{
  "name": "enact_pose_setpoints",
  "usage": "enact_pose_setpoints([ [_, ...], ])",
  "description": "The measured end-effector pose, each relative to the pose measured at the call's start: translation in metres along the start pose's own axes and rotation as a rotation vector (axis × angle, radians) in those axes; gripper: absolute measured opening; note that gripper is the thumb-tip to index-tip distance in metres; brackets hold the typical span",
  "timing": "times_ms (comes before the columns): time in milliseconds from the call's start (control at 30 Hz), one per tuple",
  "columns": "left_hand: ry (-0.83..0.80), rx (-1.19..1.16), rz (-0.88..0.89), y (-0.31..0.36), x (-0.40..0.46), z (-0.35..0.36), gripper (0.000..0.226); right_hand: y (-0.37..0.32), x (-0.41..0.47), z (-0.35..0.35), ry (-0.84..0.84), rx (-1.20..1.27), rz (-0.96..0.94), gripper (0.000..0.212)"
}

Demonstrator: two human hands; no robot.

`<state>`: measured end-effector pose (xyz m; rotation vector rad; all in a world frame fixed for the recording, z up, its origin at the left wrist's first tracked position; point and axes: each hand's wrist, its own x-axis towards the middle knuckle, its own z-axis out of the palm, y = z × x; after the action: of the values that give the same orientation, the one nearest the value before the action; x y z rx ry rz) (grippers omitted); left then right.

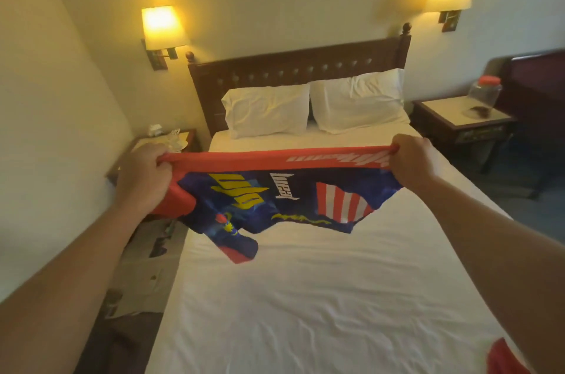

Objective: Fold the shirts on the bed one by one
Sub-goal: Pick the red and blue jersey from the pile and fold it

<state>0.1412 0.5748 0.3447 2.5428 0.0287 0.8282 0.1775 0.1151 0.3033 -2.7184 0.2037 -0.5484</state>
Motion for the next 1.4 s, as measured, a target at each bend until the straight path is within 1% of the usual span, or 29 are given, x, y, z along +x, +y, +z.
enact_pose_setpoints([
  [33, -0.032, 0.001, 0.02, -0.006, -0.018, 0.0, 0.024, 0.006, -0.013, 0.008, 0.012, -0.001, -0.007, 0.021],
  [100, -0.128, 0.07, 0.079, -0.028, -0.065, 0.007, 0.017, 0.027, -0.042, 0.031, 0.003, 0.076, 0.003, 0.027],
  [167, -0.213, 0.178, 0.198, -0.056, -0.119, 0.02, 0.015, 0.056, -0.08, 0.064, -0.072, 0.12, 0.014, 0.027],
  [233, -0.284, 0.234, 0.293, -0.082, -0.175, 0.041, 0.018, 0.089, -0.125, 0.1, -0.138, 0.121, 0.005, 0.025],
  [367, -0.489, 0.34, 0.388, -0.126, -0.299, 0.107, 0.029, 0.162, -0.218, 0.177, -0.229, 0.153, -0.029, 0.03],
  [467, -0.702, 0.45, 0.378, -0.151, -0.389, 0.161, 0.03, 0.207, -0.287, 0.223, -0.302, 0.035, -0.018, 0.019],
  [533, -0.81, 0.489, 0.358, -0.16, -0.448, 0.192, 0.033, 0.235, -0.331, 0.252, -0.339, -0.017, -0.046, 0.019],
  [600, -0.912, 0.534, 0.291, -0.161, -0.502, 0.218, 0.034, 0.26, -0.368, 0.279, -0.393, -0.038, -0.071, 0.022],
  [667, -0.999, 0.59, 0.178, -0.15, -0.547, 0.239, 0.037, 0.28, -0.399, 0.302, -0.458, -0.092, -0.083, 0.025],
  [700, -1.035, 0.615, 0.116, -0.139, -0.566, 0.25, 0.049, 0.291, -0.415, 0.311, -0.486, -0.135, -0.082, 0.023],
  [733, -1.072, 0.625, 0.071, -0.125, -0.581, 0.261, 0.065, 0.3, -0.428, 0.319, -0.502, -0.18, -0.073, 0.022],
  [767, -1.094, 0.627, 0.05, -0.108, -0.592, 0.272, 0.078, 0.308, -0.44, 0.325, -0.512, -0.215, -0.055, 0.023],
  [800, -1.102, 0.607, 0.073, -0.092, -0.603, 0.285, 0.082, 0.314, -0.448, 0.328, -0.524, -0.241, -0.021, 0.032],
  [867, -1.105, 0.536, 0.172, -0.061, -0.616, 0.312, 0.076, 0.323, -0.457, 0.33, -0.522, -0.282, 0.08, 0.051],
  [900, -1.105, 0.499, 0.21, -0.046, -0.62, 0.325, 0.072, 0.327, -0.457, 0.329, -0.519, -0.289, 0.133, 0.055],
  [933, -1.101, 0.463, 0.236, -0.034, -0.622, 0.338, 0.068, 0.331, -0.457, 0.328, -0.515, -0.29, 0.172, 0.053],
  [967, -1.099, 0.432, 0.25, -0.022, -0.623, 0.35, 0.064, 0.336, -0.456, 0.328, -0.506, -0.278, 0.189, 0.047],
  [1033, -1.087, 0.389, 0.267, -0.002, -0.623, 0.371, 0.052, 0.345, -0.454, 0.327, -0.471, -0.214, 0.169, 0.029],
  [1067, -1.072, 0.373, 0.27, 0.006, -0.623, 0.379, 0.043, 0.35, -0.454, 0.325, -0.445, -0.18, 0.145, 0.024],
  [1133, -1.036, 0.339, 0.267, 0.015, -0.625, 0.389, 0.027, 0.357, -0.454, 0.319, -0.391, -0.143, 0.101, 0.025],
  [1200, -1.016, 0.301, 0.258, 0.018, -0.629, 0.392, 0.027, 0.361, -0.454, 0.31, -0.377, -0.16, 0.085, 0.026],
  [1300, -1.017, 0.282, 0.247, 0.018, -0.636, 0.389, 0.026, 0.373, -0.458, 0.302, -0.449, -0.273, 0.038, 0.024],
  [1367, -1.022, 0.264, 0.246, 0.02, -0.637, 0.386, 0.029, 0.382, -0.462, 0.3, -0.567, -0.351, -0.009, 0.026],
  [1400, -1.028, 0.248, 0.239, 0.021, -0.636, 0.384, 0.03, 0.382, -0.463, 0.3, -0.654, -0.388, -0.011, 0.027],
])
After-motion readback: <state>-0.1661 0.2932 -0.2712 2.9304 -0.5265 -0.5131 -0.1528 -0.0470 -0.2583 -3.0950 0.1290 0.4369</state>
